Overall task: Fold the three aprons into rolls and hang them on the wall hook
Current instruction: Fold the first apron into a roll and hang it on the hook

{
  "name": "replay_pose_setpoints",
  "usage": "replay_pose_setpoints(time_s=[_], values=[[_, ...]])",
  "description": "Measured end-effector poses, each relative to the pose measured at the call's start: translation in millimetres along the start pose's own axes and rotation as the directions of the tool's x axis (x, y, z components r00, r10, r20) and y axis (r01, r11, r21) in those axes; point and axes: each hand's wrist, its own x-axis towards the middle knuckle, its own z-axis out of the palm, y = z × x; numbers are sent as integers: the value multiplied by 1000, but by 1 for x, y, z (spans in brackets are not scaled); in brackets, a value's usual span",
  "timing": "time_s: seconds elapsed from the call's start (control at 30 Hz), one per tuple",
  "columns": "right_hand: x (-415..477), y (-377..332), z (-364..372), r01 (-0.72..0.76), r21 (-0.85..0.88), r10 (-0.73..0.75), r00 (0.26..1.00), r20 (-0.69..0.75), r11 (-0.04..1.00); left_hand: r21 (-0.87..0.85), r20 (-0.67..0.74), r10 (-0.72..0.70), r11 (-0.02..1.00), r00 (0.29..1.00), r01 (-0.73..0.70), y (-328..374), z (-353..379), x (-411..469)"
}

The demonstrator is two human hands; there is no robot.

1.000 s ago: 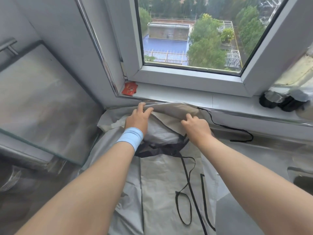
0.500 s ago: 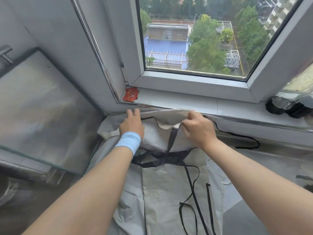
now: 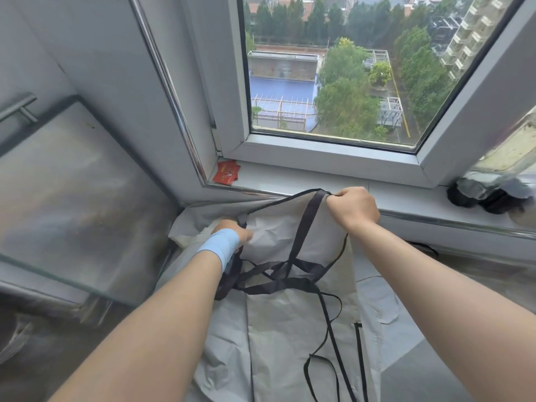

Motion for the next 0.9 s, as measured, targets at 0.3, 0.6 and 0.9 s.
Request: replay_pose_setpoints(time_s=[0.3, 0.6, 0.9], values=[[7, -14, -13, 167, 350, -158, 986, -55, 922, -405, -395, 230, 825, 889, -393, 22, -31, 1], [-50, 18, 12, 615, 19, -614, 789, -36, 789, 303, -292, 674, 738, 679, -603, -9, 13, -30], [-166, 119, 33, 706, -220, -612, 699, 371, 673, 258, 122, 726, 636, 677, -728, -53, 91, -90]])
